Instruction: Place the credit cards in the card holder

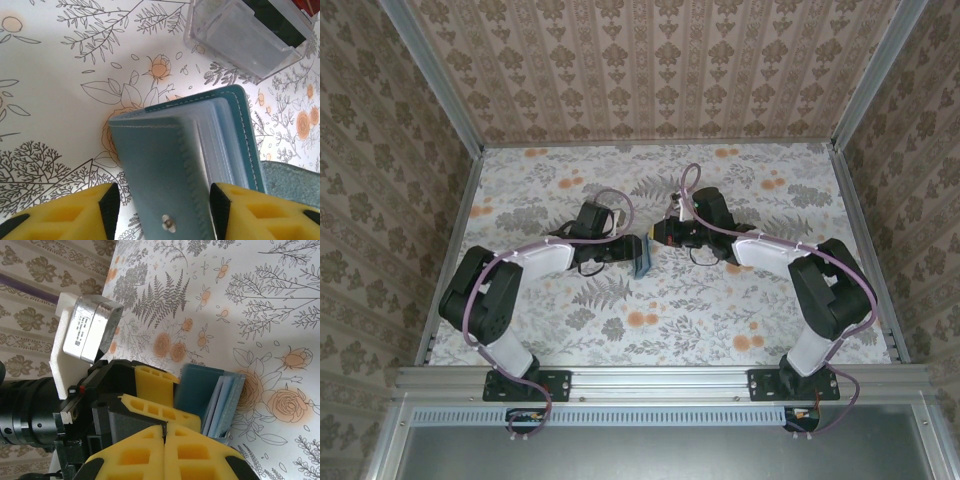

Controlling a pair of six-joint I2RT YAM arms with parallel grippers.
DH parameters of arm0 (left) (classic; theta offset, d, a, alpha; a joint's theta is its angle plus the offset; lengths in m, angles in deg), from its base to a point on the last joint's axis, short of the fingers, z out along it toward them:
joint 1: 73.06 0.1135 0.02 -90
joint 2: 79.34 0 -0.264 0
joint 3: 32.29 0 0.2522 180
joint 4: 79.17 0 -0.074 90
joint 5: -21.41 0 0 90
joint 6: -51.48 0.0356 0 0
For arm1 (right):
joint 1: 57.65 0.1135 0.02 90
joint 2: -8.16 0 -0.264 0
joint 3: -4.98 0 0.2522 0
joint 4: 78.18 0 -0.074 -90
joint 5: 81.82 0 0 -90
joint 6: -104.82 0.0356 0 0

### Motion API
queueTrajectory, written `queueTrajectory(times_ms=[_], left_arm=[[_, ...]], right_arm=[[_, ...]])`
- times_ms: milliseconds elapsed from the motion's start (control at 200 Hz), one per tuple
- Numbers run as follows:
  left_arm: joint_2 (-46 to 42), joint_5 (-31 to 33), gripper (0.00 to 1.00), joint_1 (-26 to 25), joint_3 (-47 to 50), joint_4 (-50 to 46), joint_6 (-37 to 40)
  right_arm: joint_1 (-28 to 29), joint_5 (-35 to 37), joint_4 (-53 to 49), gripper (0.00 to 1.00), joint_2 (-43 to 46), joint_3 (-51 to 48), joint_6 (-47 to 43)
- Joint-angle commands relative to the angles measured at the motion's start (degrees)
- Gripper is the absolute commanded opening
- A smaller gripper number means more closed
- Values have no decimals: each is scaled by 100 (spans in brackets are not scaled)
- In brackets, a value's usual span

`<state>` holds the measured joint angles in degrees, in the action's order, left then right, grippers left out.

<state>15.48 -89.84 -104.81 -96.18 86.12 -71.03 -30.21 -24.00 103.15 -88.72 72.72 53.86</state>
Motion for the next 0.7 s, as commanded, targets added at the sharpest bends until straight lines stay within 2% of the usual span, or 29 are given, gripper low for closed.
queueTrajectory(times_ms=[0, 80, 325, 385, 420, 485, 695], left_arm=[[-52, -26, 46, 67, -61, -79, 60], [-101, -1, 35, 140, 65, -68, 69], [-270, -51, 28, 517, 688, 235, -26], [-282, -69, 22, 528, 784, 257, -17], [-298, -99, 21, 710, 827, 275, -14], [-307, -142, 11, 755, 929, 347, -23], [-306, -278, 10, 764, 1018, 468, -73]], right_arm=[[-80, -48, 33, 0, 193, -127, -2], [-148, 40, -47, 0, 221, -207, -45], [-375, 257, -330, 0, 223, -486, -241], [-421, 345, -404, 0, 198, -546, -323], [-442, 453, -478, 0, 174, -582, -380], [-489, 625, -644, 2, 123, -625, -492], [-714, 574, -760, 8, 138, -733, -509]])
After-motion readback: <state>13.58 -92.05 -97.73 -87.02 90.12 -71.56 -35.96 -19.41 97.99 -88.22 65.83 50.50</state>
